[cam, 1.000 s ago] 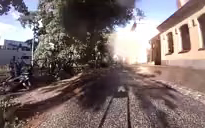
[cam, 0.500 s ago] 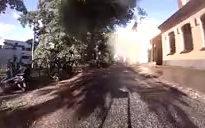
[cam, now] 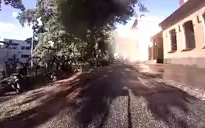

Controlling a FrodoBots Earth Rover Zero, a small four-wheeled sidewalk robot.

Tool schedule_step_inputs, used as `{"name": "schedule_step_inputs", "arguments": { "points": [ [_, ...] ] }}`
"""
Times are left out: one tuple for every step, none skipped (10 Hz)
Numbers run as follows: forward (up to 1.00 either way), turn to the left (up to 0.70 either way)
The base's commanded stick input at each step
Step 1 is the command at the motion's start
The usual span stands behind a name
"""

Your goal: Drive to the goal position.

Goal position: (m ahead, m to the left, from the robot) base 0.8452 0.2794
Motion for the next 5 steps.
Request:
{"name": "schedule_step_inputs", "arguments": {
  "points": [
    [0.50, 0.00],
    [0.50, -0.10],
    [0.50, -0.28],
    [0.50, -0.45],
    [0.50, -0.50]
  ]
}}
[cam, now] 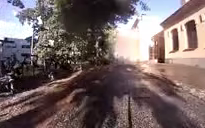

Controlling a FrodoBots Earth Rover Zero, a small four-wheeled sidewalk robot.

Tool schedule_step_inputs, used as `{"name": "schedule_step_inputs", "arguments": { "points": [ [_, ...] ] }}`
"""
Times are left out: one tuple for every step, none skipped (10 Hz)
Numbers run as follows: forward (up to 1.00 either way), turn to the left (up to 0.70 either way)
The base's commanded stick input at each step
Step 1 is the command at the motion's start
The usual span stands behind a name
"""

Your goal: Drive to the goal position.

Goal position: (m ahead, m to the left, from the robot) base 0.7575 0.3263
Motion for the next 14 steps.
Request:
{"name": "schedule_step_inputs", "arguments": {
  "points": [
    [0.50, -0.44],
    [0.50, -0.37],
    [0.50, -0.30],
    [0.50, -0.23],
    [0.50, -0.16],
    [0.50, -0.09],
    [0.50, -0.01],
    [0.50, 0.00],
    [0.50, 0.00],
    [0.50, 0.00],
    [0.50, 0.00],
    [0.50, 0.00],
    [0.50, 0.00],
    [0.50, 0.00]
  ]
}}
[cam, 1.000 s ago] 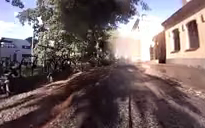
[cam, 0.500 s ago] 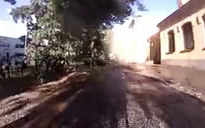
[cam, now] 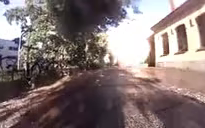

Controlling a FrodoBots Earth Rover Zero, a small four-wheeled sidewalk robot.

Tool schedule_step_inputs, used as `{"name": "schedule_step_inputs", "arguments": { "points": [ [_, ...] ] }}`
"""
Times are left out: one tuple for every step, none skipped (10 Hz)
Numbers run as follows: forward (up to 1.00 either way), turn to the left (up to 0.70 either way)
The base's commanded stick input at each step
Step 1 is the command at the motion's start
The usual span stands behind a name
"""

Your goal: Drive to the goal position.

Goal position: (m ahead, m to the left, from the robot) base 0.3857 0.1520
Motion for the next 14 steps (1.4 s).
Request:
{"name": "schedule_step_inputs", "arguments": {
  "points": [
    [0.50, 0.00],
    [0.50, 0.00],
    [0.50, 0.00],
    [0.50, 0.00],
    [0.50, 0.00],
    [0.50, 0.00],
    [0.50, 0.00],
    [0.50, 0.00],
    [0.50, 0.00],
    [0.50, 0.00],
    [0.50, 0.00],
    [0.50, 0.00],
    [0.50, 0.00],
    [0.50, 0.00]
  ]
}}
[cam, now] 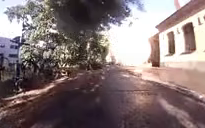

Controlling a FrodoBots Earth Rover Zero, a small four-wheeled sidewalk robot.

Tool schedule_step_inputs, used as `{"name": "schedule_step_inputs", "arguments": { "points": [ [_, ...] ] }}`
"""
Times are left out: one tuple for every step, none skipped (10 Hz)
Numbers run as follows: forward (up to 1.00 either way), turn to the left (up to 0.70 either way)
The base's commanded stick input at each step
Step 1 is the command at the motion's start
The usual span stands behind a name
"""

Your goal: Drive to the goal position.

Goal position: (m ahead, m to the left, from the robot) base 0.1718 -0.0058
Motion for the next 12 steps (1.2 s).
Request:
{"name": "schedule_step_inputs", "arguments": {
  "points": [
    [0.50, 0.00],
    [0.50, 0.00],
    [0.50, 0.00],
    [0.50, 0.00],
    [0.50, 0.00],
    [0.50, 0.00],
    [0.50, 0.00],
    [0.50, 0.00],
    [0.50, 0.00],
    [0.50, 0.00],
    [0.50, 0.00],
    [0.50, 0.00]
  ]
}}
